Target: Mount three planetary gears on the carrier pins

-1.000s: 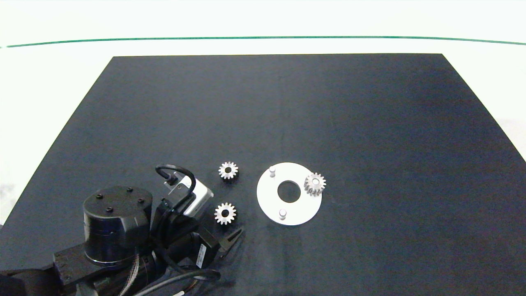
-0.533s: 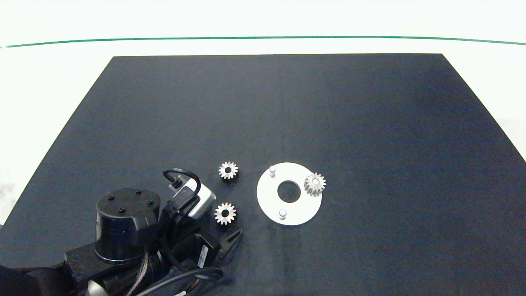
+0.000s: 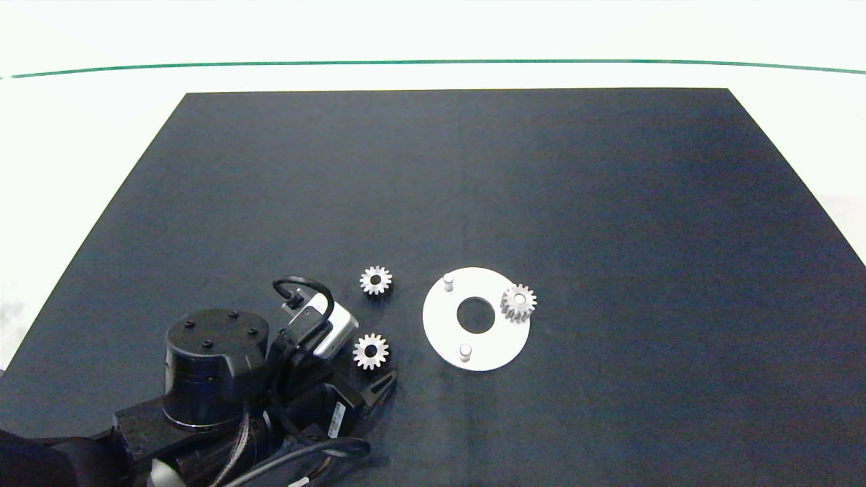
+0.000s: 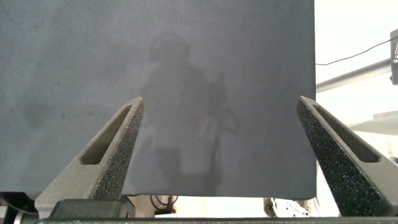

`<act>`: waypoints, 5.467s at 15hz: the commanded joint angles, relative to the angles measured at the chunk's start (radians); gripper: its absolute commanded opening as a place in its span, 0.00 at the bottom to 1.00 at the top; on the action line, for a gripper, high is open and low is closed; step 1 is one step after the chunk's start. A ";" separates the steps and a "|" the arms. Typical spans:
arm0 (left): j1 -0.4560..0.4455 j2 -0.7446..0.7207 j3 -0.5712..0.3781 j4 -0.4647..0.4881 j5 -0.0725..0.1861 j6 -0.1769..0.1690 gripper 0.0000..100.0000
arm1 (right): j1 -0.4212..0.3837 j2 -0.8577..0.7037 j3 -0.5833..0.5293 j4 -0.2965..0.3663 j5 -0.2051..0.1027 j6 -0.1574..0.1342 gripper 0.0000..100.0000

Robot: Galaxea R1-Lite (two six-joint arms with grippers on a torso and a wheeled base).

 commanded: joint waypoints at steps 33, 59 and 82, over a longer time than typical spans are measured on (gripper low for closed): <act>0.000 0.016 0.011 -0.050 0.006 -0.002 0.10 | -0.006 0.003 -0.004 0.002 -0.002 -0.002 1.00; -0.361 -0.059 -0.265 0.295 0.199 0.049 0.10 | 0.002 0.016 -0.047 -0.002 0.021 -0.004 1.00; -0.312 0.094 -0.417 0.350 0.202 0.081 0.10 | -0.006 0.019 -0.080 0.001 0.024 -0.013 1.00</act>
